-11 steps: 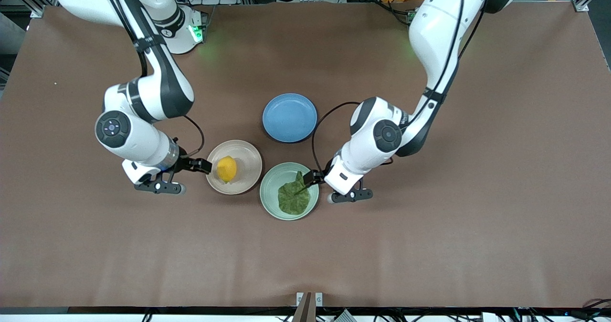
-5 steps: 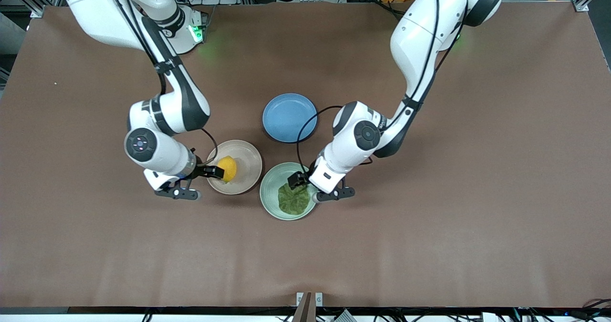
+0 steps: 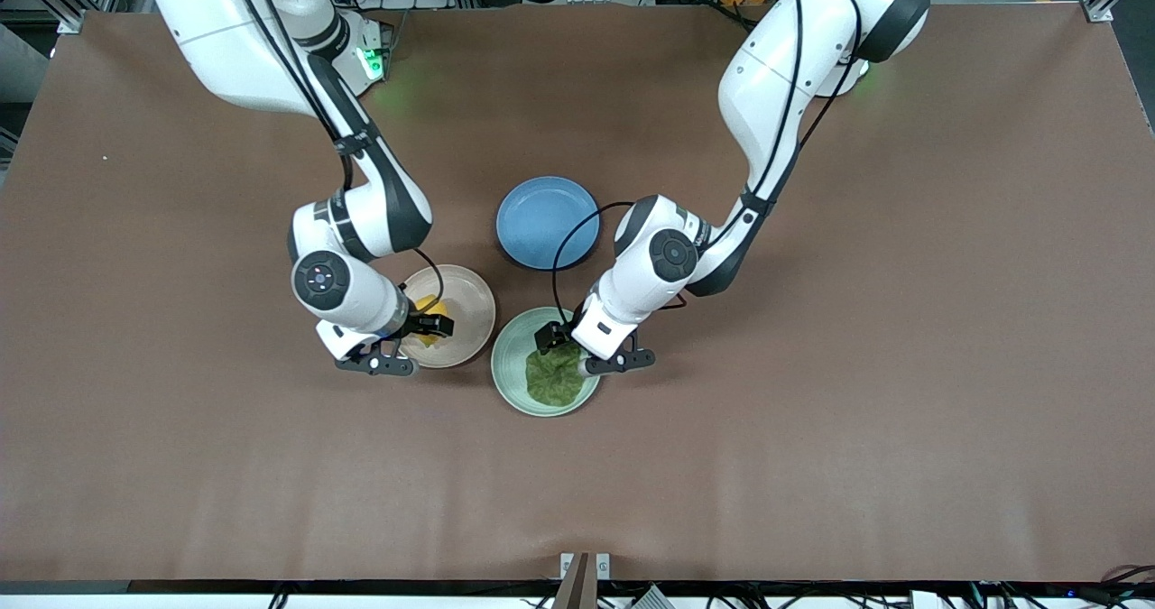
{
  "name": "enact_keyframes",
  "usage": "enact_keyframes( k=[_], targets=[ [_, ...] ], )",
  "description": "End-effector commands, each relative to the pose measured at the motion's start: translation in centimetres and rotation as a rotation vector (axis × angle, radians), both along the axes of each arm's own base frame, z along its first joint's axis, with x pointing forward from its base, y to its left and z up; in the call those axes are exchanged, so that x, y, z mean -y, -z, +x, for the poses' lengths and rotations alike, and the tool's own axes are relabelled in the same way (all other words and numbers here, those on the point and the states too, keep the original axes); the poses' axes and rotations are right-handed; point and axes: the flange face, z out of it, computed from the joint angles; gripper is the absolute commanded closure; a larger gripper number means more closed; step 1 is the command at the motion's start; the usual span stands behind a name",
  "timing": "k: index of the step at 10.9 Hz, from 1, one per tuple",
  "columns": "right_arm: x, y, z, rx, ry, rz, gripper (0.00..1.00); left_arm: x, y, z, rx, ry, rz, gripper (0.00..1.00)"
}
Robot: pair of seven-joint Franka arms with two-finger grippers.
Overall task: Pick lemon and lettuce from plates
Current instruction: 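Lower and close the right gripper on the lemon while the left grips lettuce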
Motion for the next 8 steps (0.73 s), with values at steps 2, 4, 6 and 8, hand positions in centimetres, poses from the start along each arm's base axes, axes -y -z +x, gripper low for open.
enact_keyframes(
  k=[2, 4, 6, 8],
  targets=[
    [-0.7, 1.0, -0.1, -0.012, 0.034, -0.001, 0.0, 0.9, 1.3, -0.1, 0.01, -0.028, -0.02, 0.0],
    [-0.7, 1.4, -0.5, -0.03, 0.115, -0.013, 0.0, 1.2, 1.5, -0.3, 0.018, -0.03, -0.024, 0.0],
    [-0.6, 1.5, -0.6, -0.048, 0.131, -0.021, 0.0, 1.2, 1.7, -0.4, 0.019, -0.03, -0.024, 0.0],
    [-0.5, 1.7, -0.9, -0.07, 0.173, -0.034, 0.0, 1.6, 2.0, -0.7, 0.029, -0.034, -0.029, 0.0]
  ],
)
